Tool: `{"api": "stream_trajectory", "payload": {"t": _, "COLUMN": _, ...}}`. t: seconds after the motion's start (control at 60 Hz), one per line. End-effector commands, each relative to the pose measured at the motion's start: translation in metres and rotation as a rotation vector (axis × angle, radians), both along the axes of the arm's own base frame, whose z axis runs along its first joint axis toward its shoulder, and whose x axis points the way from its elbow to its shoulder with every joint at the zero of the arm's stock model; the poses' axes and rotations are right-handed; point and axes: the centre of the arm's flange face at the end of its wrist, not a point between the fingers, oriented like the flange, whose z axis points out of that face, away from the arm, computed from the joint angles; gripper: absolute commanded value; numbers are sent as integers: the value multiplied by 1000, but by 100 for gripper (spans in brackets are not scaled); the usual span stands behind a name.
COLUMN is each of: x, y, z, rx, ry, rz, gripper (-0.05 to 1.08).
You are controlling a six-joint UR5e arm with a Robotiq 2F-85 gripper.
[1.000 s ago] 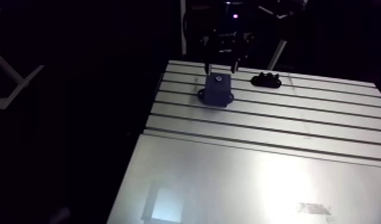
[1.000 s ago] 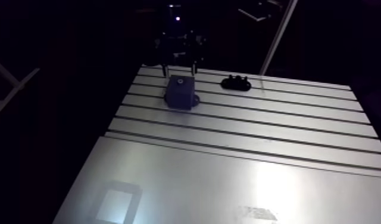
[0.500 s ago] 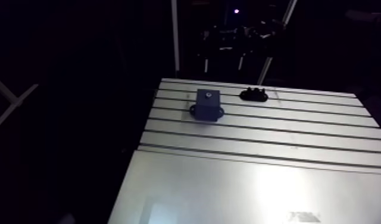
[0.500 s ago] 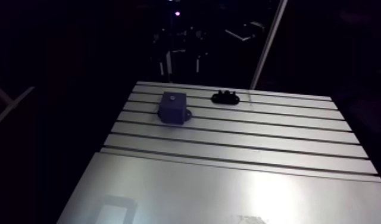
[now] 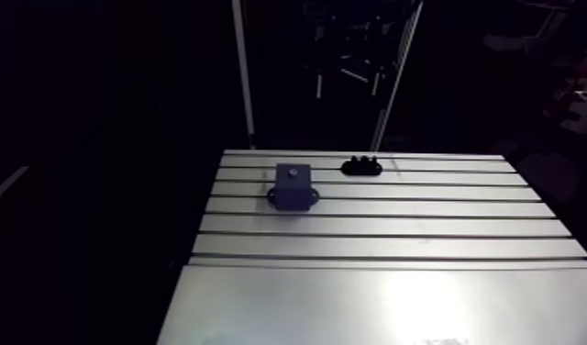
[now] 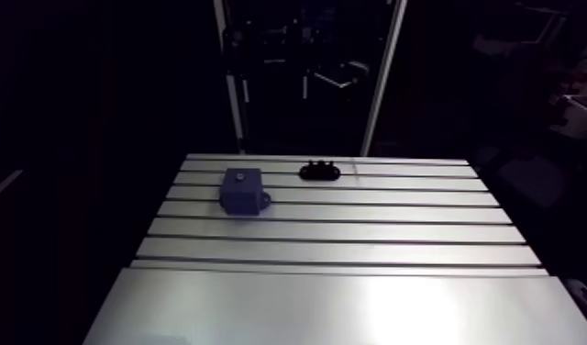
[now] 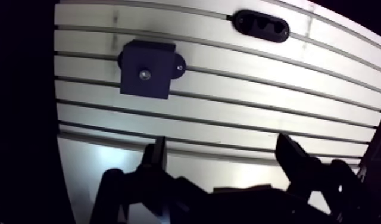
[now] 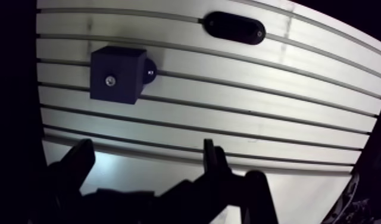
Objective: Pick up the M10 bolt and insert it into the hole until fully seated.
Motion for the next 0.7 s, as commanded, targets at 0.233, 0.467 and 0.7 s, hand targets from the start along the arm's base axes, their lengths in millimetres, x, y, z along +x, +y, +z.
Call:
{"api": "stream_trajectory", "payload": {"t": 0.233, "x": 20, "y": 34, "z": 60, "rx": 1, "ry": 5, "rz": -82, "gripper": 0}}
{"api": "stream_trajectory", "payload": {"t": 0.467, "x": 24, "y": 33, "z": 66, "rx": -3, "ry": 6, "rz": -95, "gripper": 0}}
{"api": "stream_trajectory", "payload": {"t": 0.7, "x": 29, "y": 33, "z": 71, "rx": -5, "ry": 12, "rz": -124, "gripper": 1}}
